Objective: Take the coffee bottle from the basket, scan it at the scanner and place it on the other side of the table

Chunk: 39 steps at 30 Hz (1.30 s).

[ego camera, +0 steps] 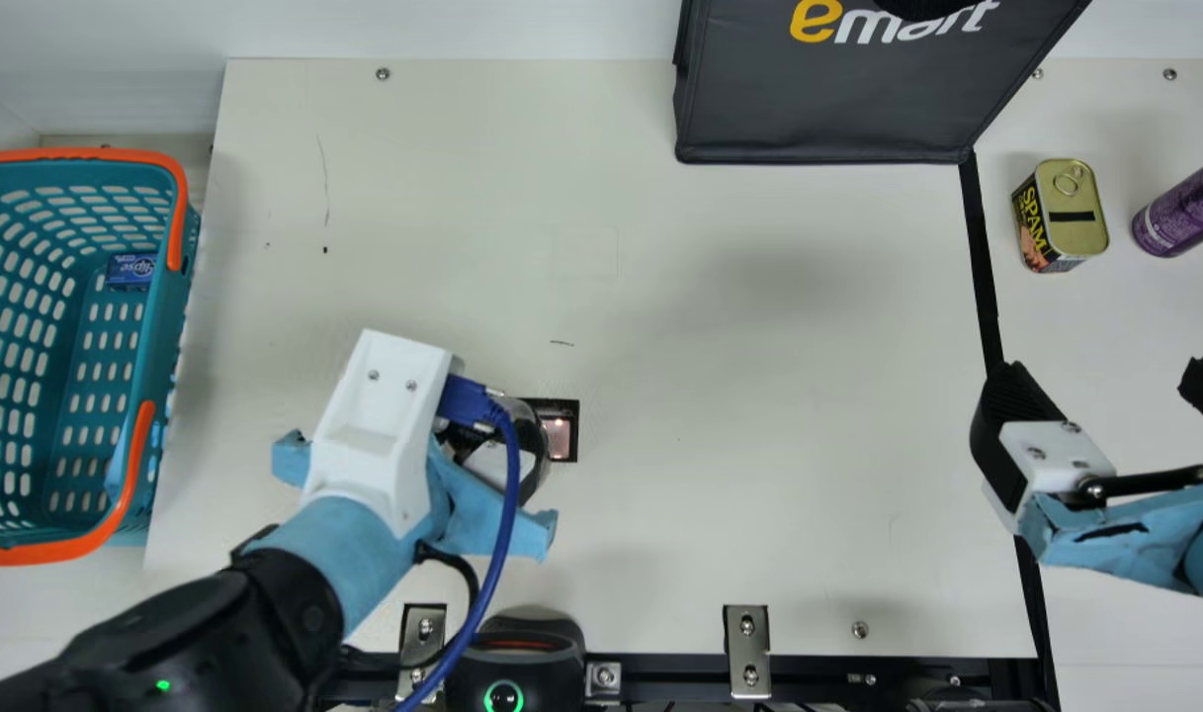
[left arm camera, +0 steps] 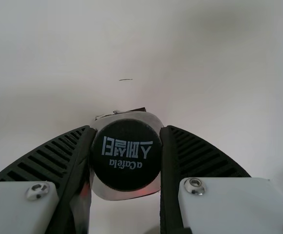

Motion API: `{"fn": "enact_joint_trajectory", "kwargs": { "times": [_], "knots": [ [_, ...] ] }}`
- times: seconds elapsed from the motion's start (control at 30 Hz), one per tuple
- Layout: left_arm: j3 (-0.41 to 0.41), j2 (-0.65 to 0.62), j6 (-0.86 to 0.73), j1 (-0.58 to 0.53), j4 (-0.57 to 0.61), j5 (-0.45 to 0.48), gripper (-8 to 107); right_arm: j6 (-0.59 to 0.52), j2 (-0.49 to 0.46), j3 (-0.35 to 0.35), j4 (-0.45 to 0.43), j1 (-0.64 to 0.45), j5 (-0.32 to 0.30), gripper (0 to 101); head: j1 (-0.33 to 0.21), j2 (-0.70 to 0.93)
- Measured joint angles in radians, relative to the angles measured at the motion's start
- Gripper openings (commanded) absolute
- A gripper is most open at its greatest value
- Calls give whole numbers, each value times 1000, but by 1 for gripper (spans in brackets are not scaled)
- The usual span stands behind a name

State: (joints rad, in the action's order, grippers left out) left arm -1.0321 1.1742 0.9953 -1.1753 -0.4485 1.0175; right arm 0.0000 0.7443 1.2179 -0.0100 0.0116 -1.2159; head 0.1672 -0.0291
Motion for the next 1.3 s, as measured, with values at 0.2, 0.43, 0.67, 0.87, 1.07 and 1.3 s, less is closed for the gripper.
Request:
{"fn": "enact_joint_trajectory", "kwargs": {
  "times": [0.2,0.43,0.67,0.87,1.07,1.3],
  "knots": [
    [26,-55,-227,83,112,-62,-8,0,0,0,0,0,1,95,0,0],
    [44,-95,-536,188,288,-109,-8,0,0,0,0,0,1,95,0,0],
    [41,-103,-849,293,483,-98,-8,0,0,0,0,0,1,95,0,0],
    [28,-103,-1126,402,638,-64,-8,0,0,0,0,0,1,95,0,0],
    [22,-91,-1398,523,788,-21,-8,0,0,0,0,0,1,95,0,0],
    [22,-71,-1697,656,950,36,-8,0,0,0,0,0,1,95,0,0]
  ]
}}
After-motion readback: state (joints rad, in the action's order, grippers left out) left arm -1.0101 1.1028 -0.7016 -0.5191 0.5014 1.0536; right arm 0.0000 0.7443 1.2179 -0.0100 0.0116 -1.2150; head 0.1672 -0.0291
